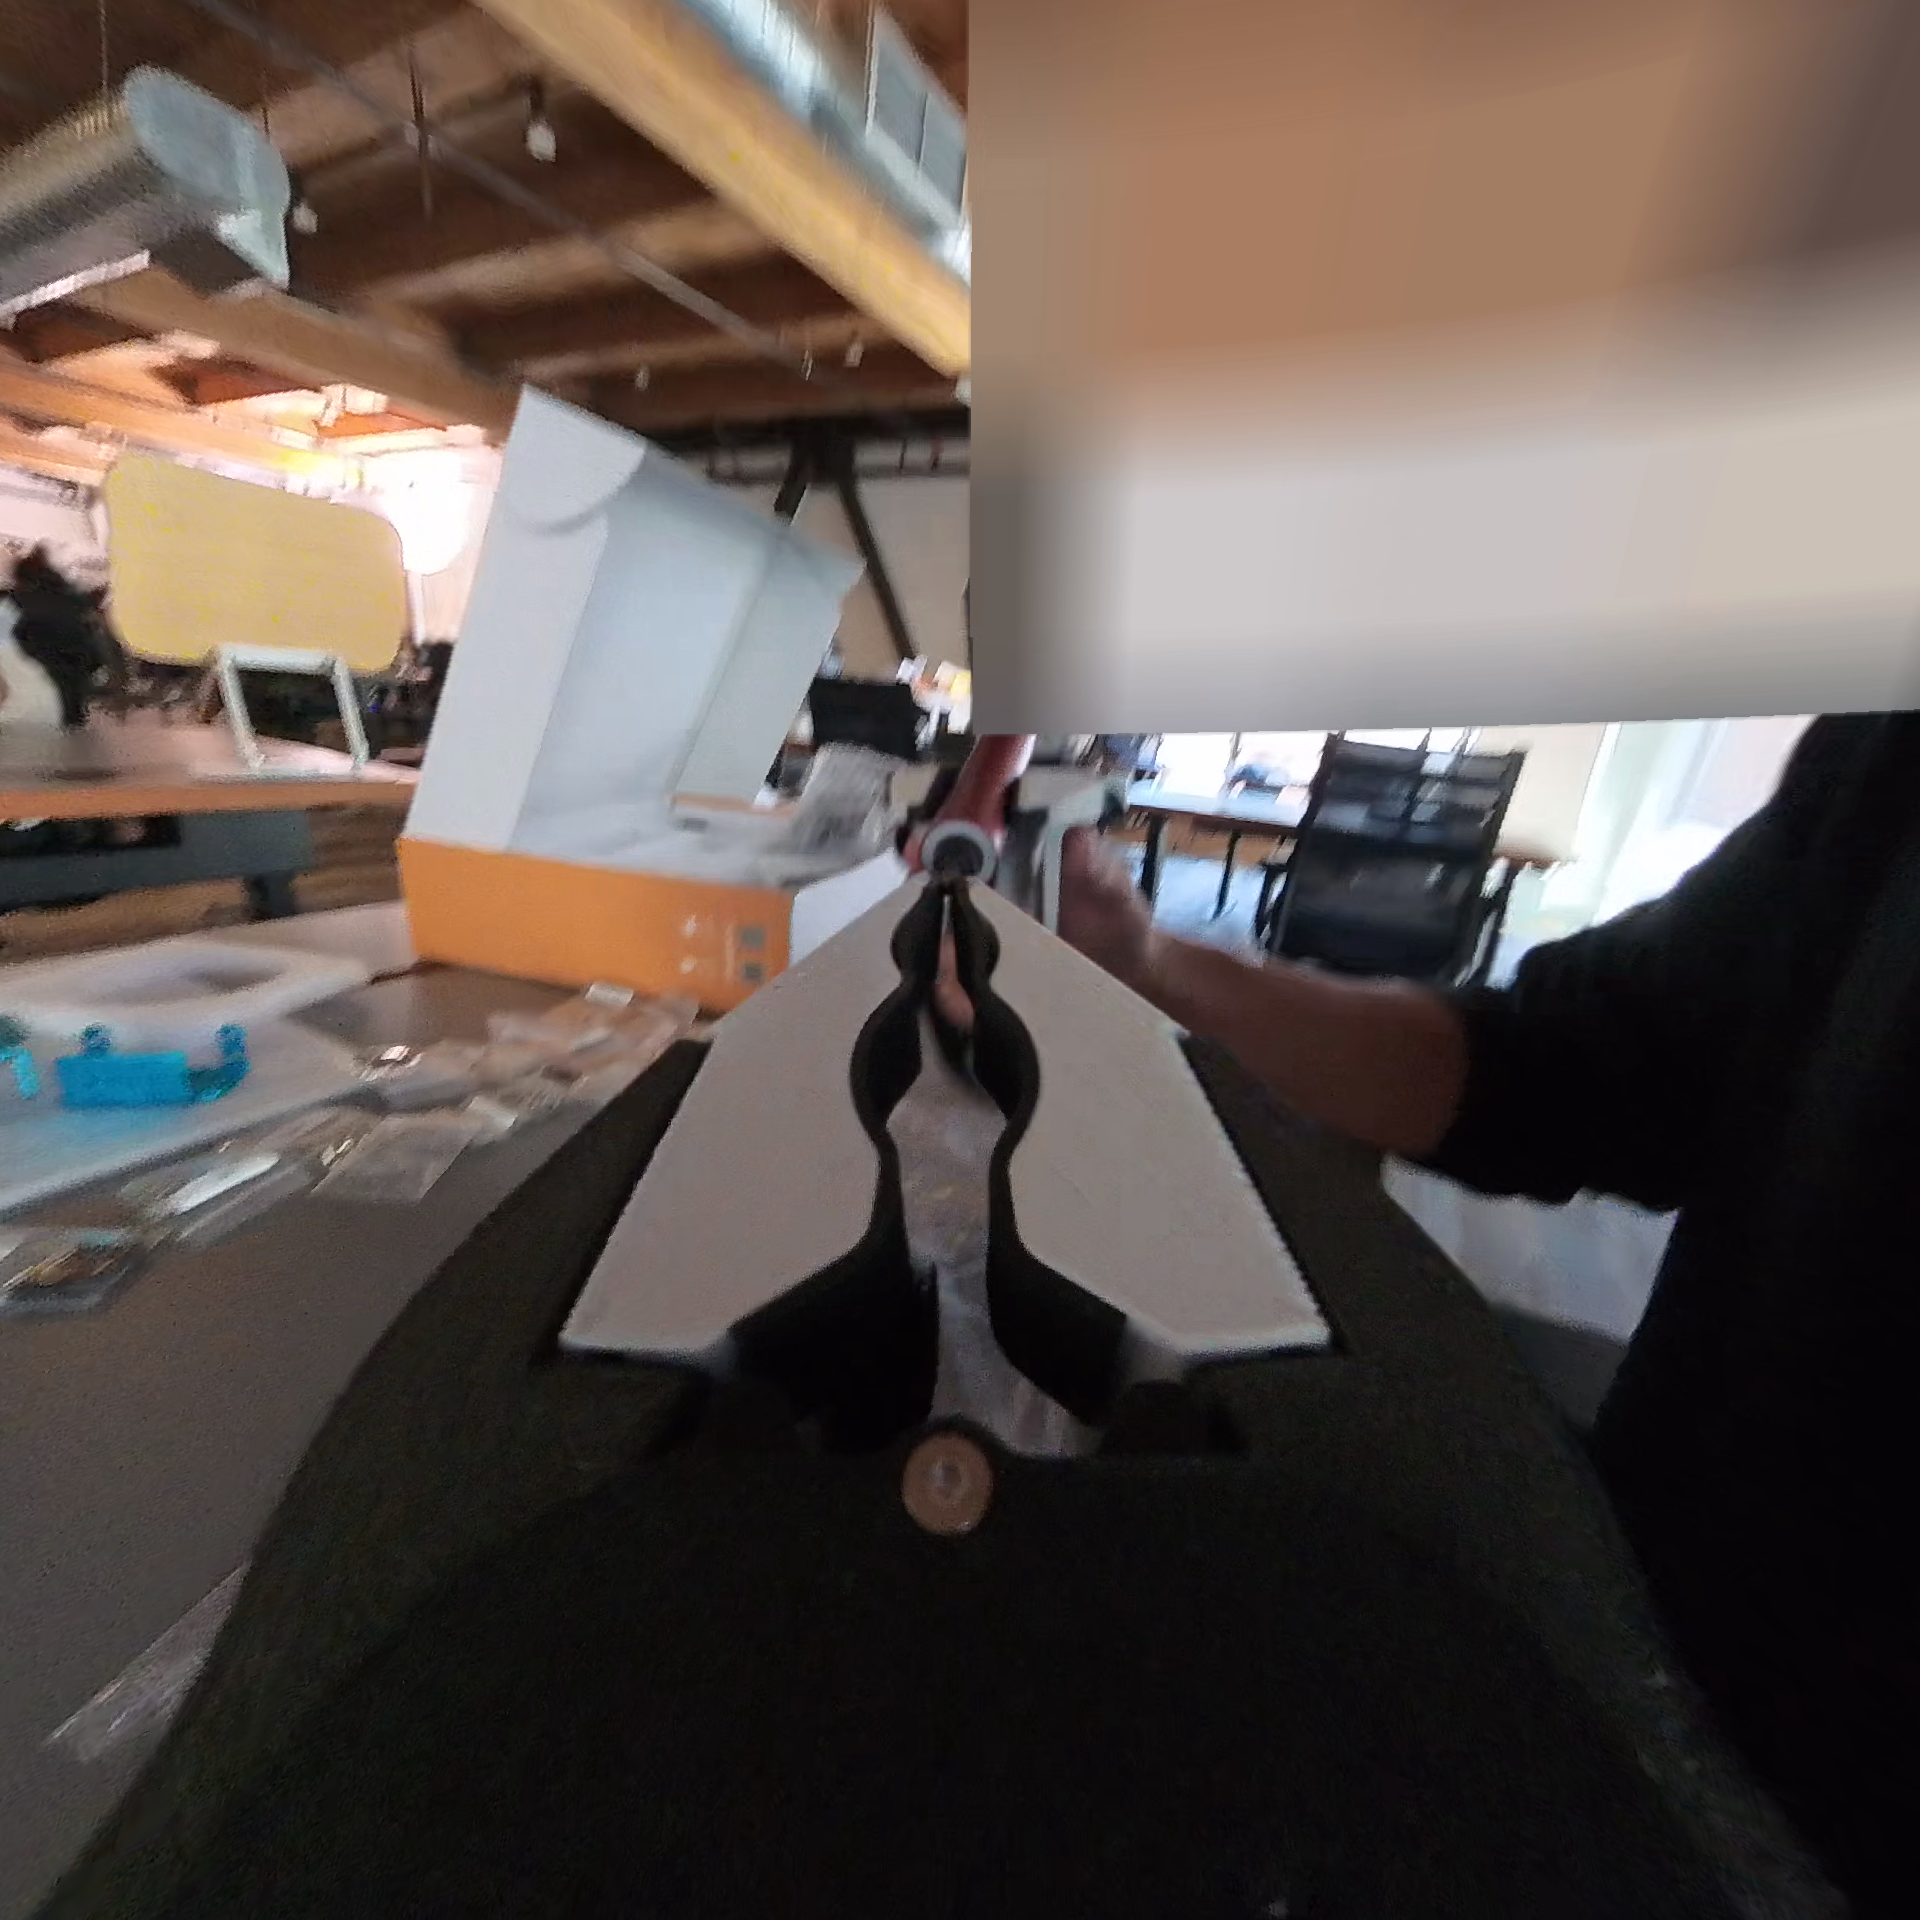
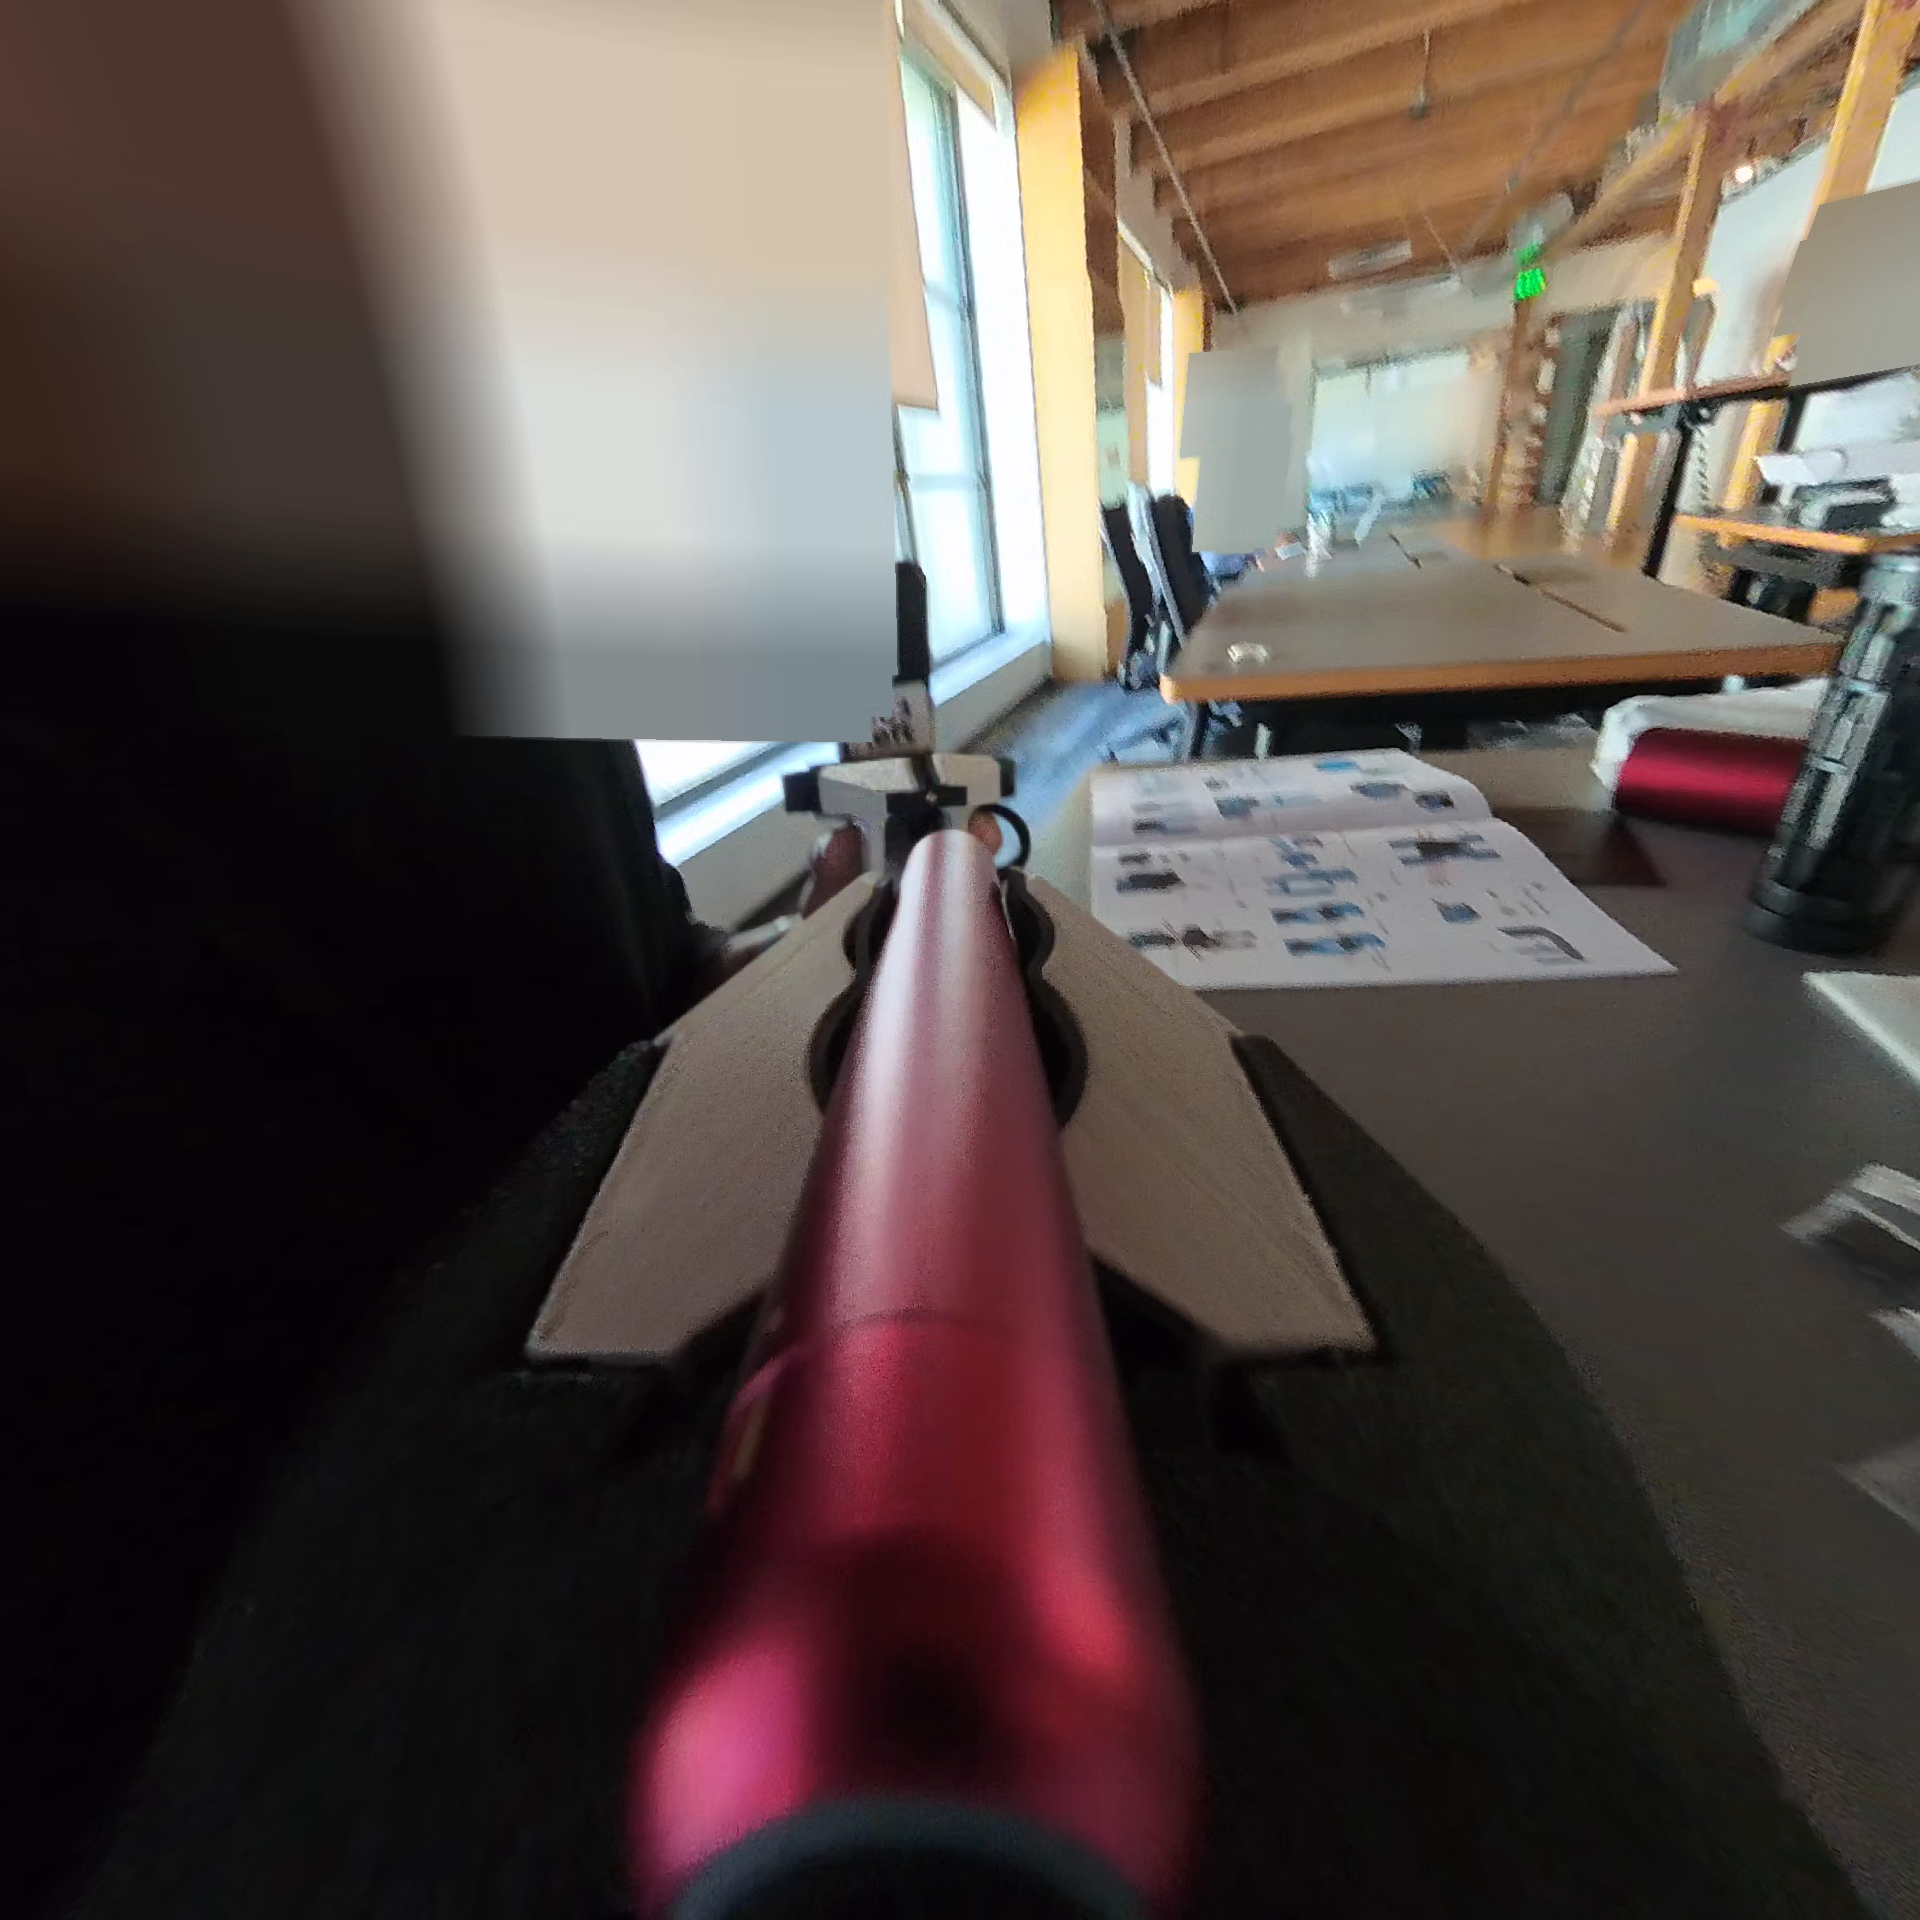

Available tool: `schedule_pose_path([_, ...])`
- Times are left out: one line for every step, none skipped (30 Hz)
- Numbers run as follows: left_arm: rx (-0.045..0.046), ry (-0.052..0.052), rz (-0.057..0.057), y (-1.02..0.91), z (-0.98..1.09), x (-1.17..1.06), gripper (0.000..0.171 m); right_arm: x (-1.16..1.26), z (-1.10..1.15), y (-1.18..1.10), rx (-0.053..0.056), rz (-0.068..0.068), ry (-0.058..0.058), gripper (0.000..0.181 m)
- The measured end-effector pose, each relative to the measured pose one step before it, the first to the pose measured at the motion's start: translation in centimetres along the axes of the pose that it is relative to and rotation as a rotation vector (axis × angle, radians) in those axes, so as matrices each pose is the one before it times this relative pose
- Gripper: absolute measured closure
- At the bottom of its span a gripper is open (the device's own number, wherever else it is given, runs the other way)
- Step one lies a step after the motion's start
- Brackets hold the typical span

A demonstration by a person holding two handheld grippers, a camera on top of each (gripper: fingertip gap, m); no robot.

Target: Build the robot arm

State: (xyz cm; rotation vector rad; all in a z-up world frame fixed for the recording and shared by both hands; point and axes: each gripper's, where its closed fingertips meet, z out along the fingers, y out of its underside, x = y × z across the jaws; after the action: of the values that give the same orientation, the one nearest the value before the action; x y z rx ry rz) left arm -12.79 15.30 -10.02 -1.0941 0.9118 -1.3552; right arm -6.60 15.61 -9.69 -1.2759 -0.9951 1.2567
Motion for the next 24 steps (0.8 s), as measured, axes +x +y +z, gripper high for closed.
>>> schedule_pose_path([0.05737,0.0286,-0.0293,-0.868,-0.197,0.321,0.171,-0.064,0.344,-0.290,0.0519,0.0181,-0.0062,0.159])
schedule_pose_path([0.04556,0.0247,-0.0327,-0.685,-0.134,0.268,0.171,-0.103,0.341,-0.284,0.0566,0.0043,-0.0038,0.159])
schedule_pose_path([0.03713,0.0092,-0.0292,-0.520,-0.087,0.013,0.171,-0.331,0.317,-0.096,0.0394,0.0118,-0.0193,0.158])
schedule_pose_path([0.02288,0.0134,-0.0210,-0.279,-0.055,0.075,0.171,-0.136,0.273,-0.051,0.0314,0.0184,-0.0084,0.160])
schedule_pose_path([0.01261,0.0151,-0.0164,-0.154,-0.044,0.095,0.171,-0.020,0.184,-0.054,0.0251,0.0159,-0.0019,0.159])
schedule_pose_path([0.00992,0.0006,-0.0085,-0.101,-0.042,-0.075,0.171,-0.086,0.081,-0.185,0.0268,0.0102,-0.0049,0.159])
schedule_pose_path([0.00532,0.0006,-0.0014,-0.049,-0.048,-0.029,0.171,0.040,-0.015,-0.248,0.0244,0.0064,0.0049,0.160])
schedule_pose_path([0.00116,0.0041,0.0005,-0.006,-0.041,0.062,0.171,0.105,-0.086,-0.259,0.0195,0.0023,0.0080,0.160])
schedule_pose_path([-0.00217,-0.0030,0.0047,0.023,-0.029,-0.022,0.171,-0.052,-0.107,-0.226,0.0125,0.0041,-0.0043,0.160])
schedule_pose_path([-0.00833,-0.0049,0.0093,0.116,-0.006,-0.053,0.171,0.032,-0.104,-0.076,0.0010,0.0053,-0.0004,0.160])
schedule_pose_path([-0.01106,-0.0031,0.0105,0.129,0.010,-0.020,0.171,0.152,-0.069,0.045,-0.0051,-0.0016,0.0094,0.160])
schedule_pose_path([-0.00735,-0.0073,0.0102,0.073,0.013,-0.086,0.171,0.013,-0.048,0.075,-0.0051,-0.0021,-0.0011,0.160])
schedule_pose_path([-0.00128,-0.0030,0.0049,-0.003,0.003,-0.041,0.171,-0.013,-0.010,0.110,-0.0071,0.0010,-0.0024,0.160])
schedule_pose_path([0.00012,0.0052,-0.0030,-0.031,0.023,0.058,0.171,0.045,0.038,0.096,-0.0059,-0.0024,0.0034,0.160])
schedule_pose_path([0.00100,0.0019,-0.0020,-0.033,0.025,0.013,0.171,-0.081,0.063,0.092,-0.0042,-0.0016,-0.0039,0.160])
schedule_pose_path([0.00045,-0.0007,0.0029,-0.012,0.030,-0.008,0.171,-0.129,0.074,0.071,-0.0032,0.0032,-0.0071,0.160])
schedule_pose_path([-0.00332,0.0029,0.0025,0.040,0.048,0.045,0.171,-0.055,0.067,0.014,-0.0002,0.0003,-0.0012,0.160])
schedule_pose_path([-0.00209,0.0009,0.0015,0.035,0.039,0.013,0.171,-0.023,0.057,0.056,-0.0028,-0.0024,0.0005,0.160])
schedule_pose_path([-0.00274,-0.0021,0.0024,0.045,0.034,-0.028,0.171,-0.069,0.033,0.038,-0.0025,-0.0001,-0.0032,0.160])
schedule_pose_path([-0.00642,0.0034,0.0015,0.096,0.053,0.056,0.171,-0.022,0.014,-0.006,0.0007,0.0007,-0.0012,0.160])
schedule_pose_path([-0.00383,0.0035,-0.0001,0.055,0.040,0.070,0.171,0.025,0.009,0.072,-0.0045,0.0007,0.0002,0.160])
schedule_pose_path([-0.00099,-0.0034,0.0037,0.008,0.033,-0.022,0.171,-0.005,0.006,0.099,-0.0061,0.0003,-0.0015,0.159])
schedule_pose_path([-0.00363,-0.0020,0.0066,0.037,0.018,-0.011,0.171,0.012,0.007,0.052,-0.0032,0.0008,-0.0001,0.159])
schedule_pose_path([-0.00455,0.0030,0.0043,0.050,0.012,0.076,0.171,0.002,-0.018,0.039,-0.0027,0.0017,-0.0020,0.159])
